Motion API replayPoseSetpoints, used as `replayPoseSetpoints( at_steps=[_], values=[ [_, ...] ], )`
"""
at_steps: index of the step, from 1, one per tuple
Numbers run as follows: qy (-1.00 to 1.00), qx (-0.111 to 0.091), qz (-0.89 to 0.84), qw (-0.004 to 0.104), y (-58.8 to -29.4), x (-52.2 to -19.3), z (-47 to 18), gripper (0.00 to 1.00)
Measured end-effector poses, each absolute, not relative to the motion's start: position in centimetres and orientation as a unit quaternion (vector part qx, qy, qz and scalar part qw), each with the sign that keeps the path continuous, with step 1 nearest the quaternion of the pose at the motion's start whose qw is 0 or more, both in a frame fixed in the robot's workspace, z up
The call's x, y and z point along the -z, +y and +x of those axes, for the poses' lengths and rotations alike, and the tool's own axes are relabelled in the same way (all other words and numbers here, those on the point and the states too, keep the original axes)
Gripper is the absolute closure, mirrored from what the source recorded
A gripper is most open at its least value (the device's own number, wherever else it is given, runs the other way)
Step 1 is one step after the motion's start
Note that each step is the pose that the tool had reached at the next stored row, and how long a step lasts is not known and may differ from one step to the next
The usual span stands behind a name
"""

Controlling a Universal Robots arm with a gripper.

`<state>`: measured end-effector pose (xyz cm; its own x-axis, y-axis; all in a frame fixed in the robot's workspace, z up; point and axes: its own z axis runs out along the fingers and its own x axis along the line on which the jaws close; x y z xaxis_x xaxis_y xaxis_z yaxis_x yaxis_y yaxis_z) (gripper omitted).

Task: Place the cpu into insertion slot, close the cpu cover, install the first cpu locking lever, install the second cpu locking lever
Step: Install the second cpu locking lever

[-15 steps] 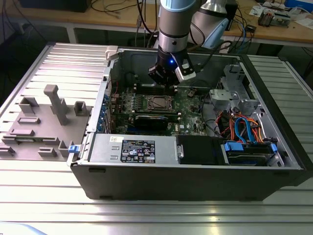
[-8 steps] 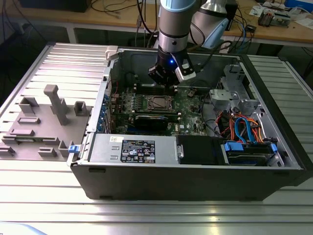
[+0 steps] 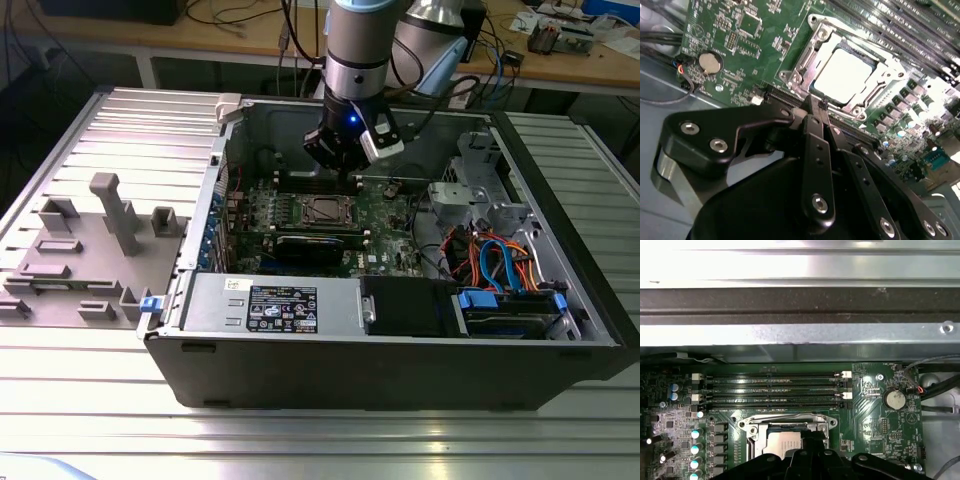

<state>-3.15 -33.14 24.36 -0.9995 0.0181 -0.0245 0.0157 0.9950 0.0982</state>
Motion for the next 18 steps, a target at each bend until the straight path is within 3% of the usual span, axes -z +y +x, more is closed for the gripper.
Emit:
replayPoseSetpoints(
  at_steps=[18],
  values=[
    [0.999,-0.049,0.008,0.013,-34.0,-24.33,-3.16,0.89]
  ],
)
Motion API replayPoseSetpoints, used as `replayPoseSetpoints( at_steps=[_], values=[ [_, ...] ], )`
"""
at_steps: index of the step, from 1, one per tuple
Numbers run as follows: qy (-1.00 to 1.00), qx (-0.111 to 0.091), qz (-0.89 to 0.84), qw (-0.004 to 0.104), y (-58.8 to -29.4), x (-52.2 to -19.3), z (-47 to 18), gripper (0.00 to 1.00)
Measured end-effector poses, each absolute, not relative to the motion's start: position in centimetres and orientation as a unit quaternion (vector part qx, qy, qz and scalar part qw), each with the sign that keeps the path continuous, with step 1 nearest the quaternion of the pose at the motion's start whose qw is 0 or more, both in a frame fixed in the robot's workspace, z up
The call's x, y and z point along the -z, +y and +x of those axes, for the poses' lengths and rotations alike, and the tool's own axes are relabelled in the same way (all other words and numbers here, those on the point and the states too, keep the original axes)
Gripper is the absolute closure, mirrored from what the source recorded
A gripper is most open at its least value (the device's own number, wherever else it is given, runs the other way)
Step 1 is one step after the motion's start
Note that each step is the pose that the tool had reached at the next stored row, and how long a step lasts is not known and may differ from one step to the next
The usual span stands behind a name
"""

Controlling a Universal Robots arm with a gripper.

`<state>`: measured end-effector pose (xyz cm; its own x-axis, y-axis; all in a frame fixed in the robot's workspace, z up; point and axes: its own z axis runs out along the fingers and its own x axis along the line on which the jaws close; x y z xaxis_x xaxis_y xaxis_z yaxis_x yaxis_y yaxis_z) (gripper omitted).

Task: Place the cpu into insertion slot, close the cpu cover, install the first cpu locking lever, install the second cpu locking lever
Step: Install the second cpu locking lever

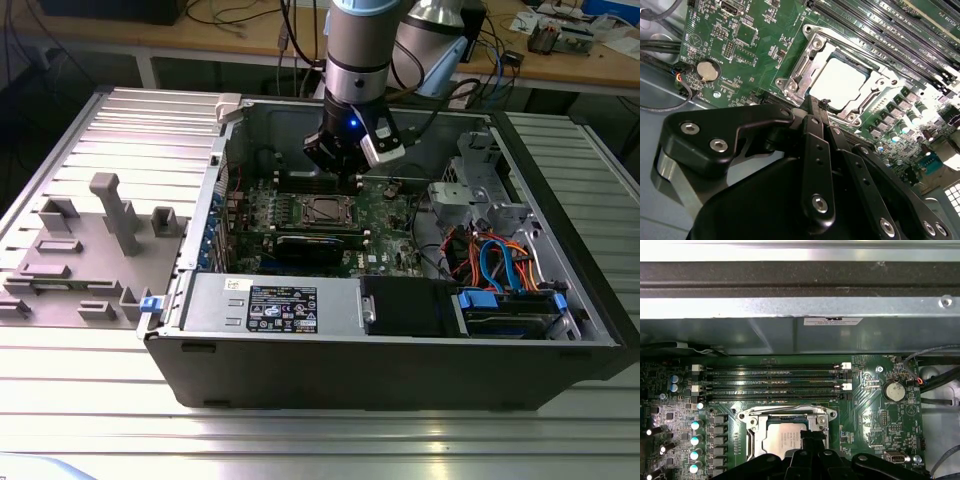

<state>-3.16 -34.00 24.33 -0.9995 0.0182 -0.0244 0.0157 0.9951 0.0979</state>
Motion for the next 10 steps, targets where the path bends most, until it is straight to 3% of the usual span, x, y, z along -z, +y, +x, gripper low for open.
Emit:
replayPoseSetpoints(
  at_steps=[10],
  values=[
    [0.999,-0.049,0.008,0.013,-34.28,-25.22,-3.16,0.89]
  ],
)
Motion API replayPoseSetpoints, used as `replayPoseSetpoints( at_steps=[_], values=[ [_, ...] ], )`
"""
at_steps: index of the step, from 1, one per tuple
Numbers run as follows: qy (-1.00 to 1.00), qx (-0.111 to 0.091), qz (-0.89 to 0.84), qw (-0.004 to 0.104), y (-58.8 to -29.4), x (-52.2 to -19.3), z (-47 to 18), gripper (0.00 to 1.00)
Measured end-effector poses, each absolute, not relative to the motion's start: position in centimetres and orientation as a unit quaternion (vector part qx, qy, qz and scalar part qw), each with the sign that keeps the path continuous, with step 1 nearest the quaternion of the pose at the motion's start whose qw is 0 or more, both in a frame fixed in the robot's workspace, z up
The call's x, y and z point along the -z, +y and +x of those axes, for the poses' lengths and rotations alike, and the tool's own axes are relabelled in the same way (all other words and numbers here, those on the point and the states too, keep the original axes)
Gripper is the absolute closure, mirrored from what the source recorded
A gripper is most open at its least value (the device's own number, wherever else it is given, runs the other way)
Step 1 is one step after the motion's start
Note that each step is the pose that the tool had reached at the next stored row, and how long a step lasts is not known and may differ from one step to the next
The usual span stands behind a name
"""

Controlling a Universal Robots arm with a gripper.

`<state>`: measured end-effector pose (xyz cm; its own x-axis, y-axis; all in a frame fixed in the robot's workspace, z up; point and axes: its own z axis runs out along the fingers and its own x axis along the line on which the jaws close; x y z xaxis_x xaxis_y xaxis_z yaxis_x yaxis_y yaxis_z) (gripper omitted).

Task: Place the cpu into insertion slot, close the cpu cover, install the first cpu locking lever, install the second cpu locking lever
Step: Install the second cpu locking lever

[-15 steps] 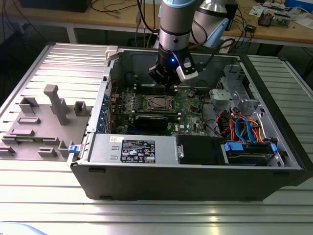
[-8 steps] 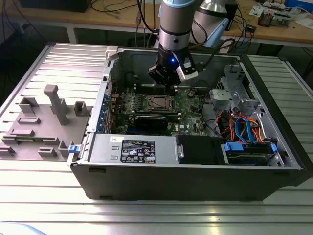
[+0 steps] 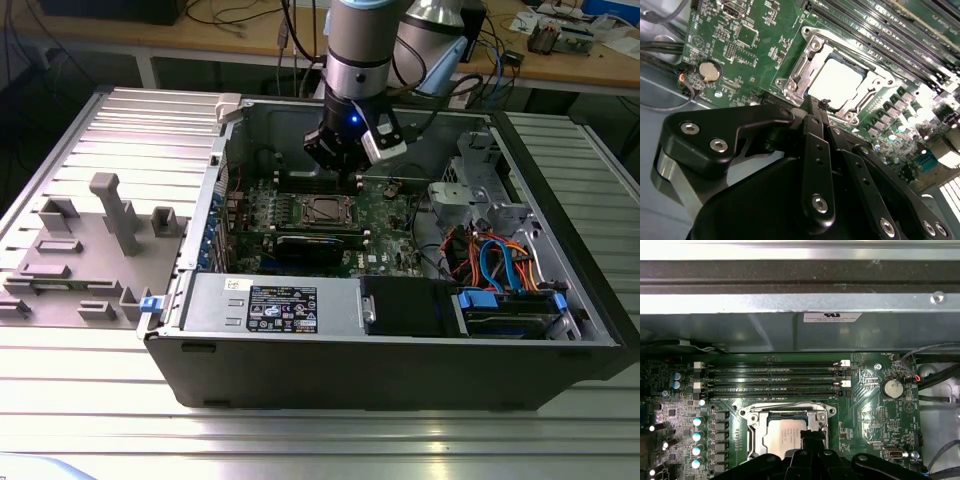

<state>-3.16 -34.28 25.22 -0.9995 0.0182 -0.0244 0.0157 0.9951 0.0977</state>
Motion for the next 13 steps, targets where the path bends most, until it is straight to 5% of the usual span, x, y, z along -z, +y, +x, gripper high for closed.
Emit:
replayPoseSetpoints(
  at_steps=[13],
  values=[
    [0.999,-0.049,0.008,0.013,-35.05,-25.71,-3.16,0.89]
  ],
)
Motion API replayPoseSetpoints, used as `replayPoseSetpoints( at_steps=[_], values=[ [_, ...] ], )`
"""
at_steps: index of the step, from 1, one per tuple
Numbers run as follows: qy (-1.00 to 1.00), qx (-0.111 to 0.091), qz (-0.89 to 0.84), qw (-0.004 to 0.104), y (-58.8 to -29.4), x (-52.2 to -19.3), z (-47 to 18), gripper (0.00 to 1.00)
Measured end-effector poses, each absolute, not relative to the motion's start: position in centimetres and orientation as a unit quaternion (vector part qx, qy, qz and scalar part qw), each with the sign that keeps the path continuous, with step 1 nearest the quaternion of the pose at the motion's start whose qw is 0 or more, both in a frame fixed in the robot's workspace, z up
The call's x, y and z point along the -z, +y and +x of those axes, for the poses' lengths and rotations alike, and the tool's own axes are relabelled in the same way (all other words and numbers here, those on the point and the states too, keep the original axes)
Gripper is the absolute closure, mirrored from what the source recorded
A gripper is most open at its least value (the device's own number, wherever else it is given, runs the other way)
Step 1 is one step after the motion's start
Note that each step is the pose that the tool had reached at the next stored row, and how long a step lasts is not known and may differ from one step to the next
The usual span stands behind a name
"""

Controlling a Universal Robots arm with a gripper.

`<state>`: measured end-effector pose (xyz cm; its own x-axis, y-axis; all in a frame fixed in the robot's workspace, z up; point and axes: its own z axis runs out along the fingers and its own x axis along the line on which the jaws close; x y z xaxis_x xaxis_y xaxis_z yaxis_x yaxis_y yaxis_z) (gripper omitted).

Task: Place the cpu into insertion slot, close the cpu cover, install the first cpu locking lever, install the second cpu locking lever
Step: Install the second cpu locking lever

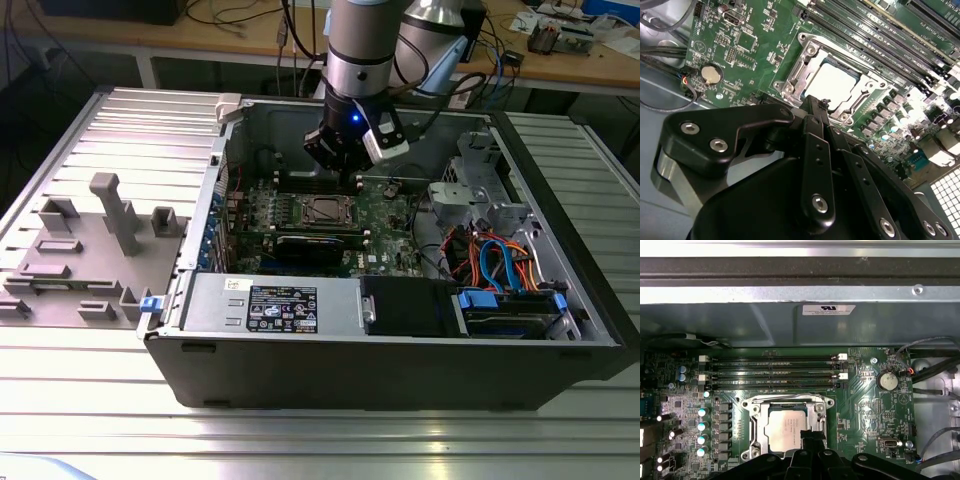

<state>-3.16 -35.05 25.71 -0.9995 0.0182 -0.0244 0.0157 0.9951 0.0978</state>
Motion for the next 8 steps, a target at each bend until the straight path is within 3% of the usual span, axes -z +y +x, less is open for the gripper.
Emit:
replayPoseSetpoints(
  at_steps=[8],
  values=[
    [0.999,-0.049,0.008,0.013,-35.08,-25.71,-3.16,0.89]
  ],
)
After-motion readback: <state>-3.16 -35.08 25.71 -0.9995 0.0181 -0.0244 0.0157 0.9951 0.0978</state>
